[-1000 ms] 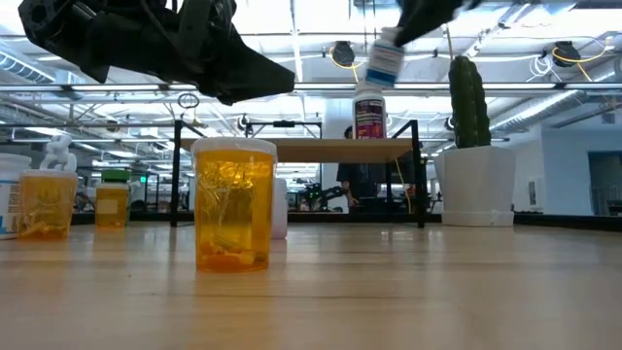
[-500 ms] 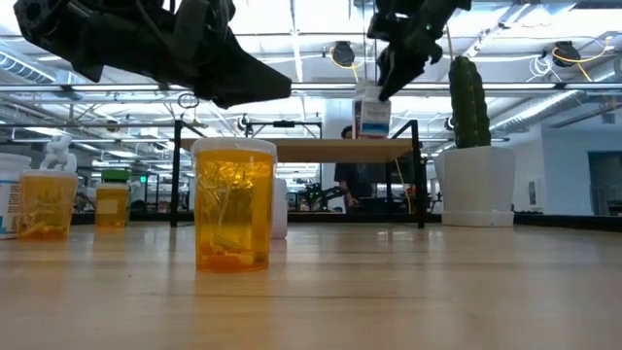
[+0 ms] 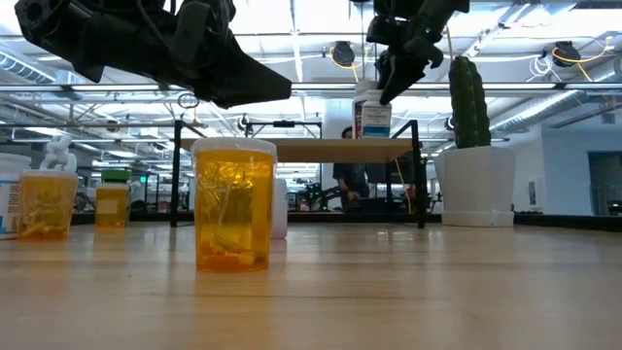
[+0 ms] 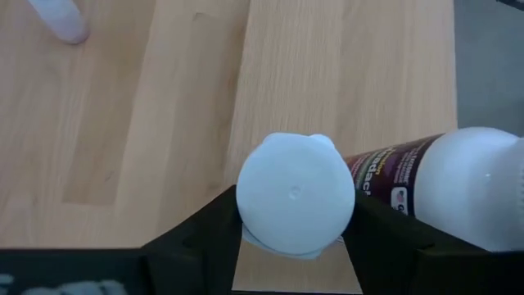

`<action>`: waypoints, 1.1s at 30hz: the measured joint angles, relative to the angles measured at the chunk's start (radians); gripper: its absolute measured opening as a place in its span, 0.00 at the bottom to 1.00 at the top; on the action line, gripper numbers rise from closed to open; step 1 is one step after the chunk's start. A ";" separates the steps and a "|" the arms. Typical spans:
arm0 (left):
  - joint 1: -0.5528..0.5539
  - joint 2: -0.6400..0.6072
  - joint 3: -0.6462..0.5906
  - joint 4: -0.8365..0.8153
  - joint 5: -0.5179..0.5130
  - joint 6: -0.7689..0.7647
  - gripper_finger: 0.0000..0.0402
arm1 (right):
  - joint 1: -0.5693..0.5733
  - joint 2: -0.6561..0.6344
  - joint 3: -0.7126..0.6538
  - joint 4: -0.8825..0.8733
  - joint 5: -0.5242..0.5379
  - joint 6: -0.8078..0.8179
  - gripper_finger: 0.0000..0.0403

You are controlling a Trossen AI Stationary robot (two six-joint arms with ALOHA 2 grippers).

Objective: Pick and place medicine bottles onto shelf by color
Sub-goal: Put the bottom white and blue medicine bottle on the shelf, then put the transparent medicine bottle on the shelf

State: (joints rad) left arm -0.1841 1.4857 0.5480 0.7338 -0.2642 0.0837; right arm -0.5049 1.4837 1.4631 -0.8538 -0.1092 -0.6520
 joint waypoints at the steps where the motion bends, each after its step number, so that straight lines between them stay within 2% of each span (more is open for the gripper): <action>1: 0.000 0.000 0.000 0.000 0.000 0.002 0.40 | 0.000 0.000 0.000 0.005 0.000 0.001 0.48; 5: 0.000 0.000 0.000 0.000 0.000 0.003 0.40 | 0.000 0.000 0.000 0.022 0.005 0.009 0.57; 9: -0.001 0.000 0.000 0.000 -0.001 0.000 0.40 | 0.000 0.000 0.000 0.021 0.033 0.022 0.61; 12: -0.001 0.000 0.000 -0.003 -0.001 -0.001 0.40 | 0.000 0.000 0.000 0.003 0.038 0.024 0.61; 17: -0.001 0.000 0.000 -0.006 -0.002 0.000 0.40 | 0.002 -0.020 0.000 -0.016 0.110 0.034 0.60; 21: -0.001 0.000 0.000 -0.026 -0.003 0.000 0.40 | 0.003 -0.061 0.000 -0.074 0.103 0.110 0.59; 25: -0.001 0.000 0.000 -0.074 -0.052 -0.001 0.40 | 0.015 -0.120 -0.005 -0.111 0.099 0.180 0.59; 29: -0.001 0.000 0.000 -0.086 -0.136 -0.005 0.40 | 0.047 -0.203 -0.093 -0.033 0.028 0.309 0.59; 33: -0.001 0.000 0.000 -0.120 -0.193 -0.036 0.40 | 0.141 -0.316 -0.303 0.109 -0.046 0.432 0.59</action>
State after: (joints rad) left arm -0.1848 1.4857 0.5484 0.6141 -0.4568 0.0478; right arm -0.3642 1.1673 1.1604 -0.7444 -0.1551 -0.2204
